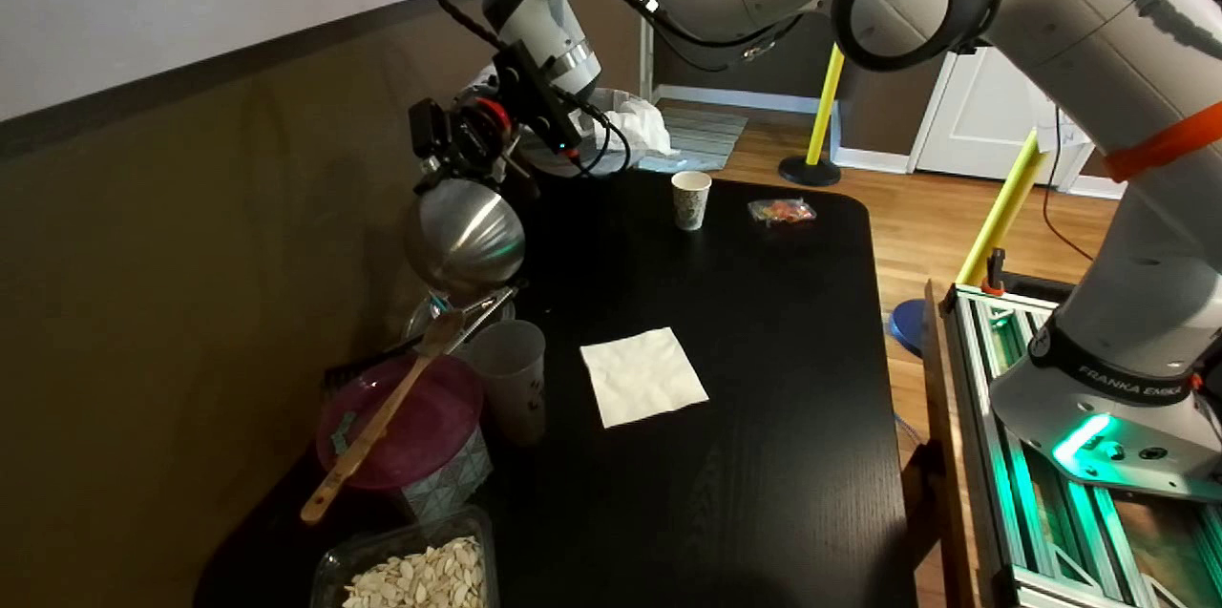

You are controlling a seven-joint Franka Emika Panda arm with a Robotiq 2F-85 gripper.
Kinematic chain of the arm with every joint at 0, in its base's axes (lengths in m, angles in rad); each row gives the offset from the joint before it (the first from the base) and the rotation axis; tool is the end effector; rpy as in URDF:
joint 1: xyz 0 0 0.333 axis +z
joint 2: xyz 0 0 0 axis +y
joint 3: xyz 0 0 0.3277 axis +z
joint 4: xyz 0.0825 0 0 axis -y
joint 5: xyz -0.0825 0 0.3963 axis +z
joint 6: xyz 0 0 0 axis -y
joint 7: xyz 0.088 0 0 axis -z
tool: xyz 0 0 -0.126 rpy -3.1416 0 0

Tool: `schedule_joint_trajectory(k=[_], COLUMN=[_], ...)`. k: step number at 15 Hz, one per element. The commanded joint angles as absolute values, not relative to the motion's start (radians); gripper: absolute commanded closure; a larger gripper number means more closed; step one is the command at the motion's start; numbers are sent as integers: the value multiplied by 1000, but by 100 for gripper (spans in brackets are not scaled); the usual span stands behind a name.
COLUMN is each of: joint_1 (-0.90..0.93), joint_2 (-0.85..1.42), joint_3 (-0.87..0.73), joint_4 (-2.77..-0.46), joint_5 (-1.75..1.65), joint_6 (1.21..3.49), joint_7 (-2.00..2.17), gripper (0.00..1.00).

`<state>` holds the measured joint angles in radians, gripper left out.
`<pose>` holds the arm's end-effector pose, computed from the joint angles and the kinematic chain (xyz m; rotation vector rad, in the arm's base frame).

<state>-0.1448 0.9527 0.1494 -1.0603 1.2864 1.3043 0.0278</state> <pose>0.7448 0.0983 0.3228 -1.6186 0.1472 0.6111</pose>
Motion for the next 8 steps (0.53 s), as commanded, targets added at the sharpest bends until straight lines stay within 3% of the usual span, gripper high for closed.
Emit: schedule_joint_trajectory(k=[1,8], joint_1=[-141,-101], joint_2=[982,874], joint_3=[136,111], joint_4=[-1008,-1066], joint_5=[1303,1211], joint_6=[1267,1251], joint_7=[61,-12], gripper=[99,99])
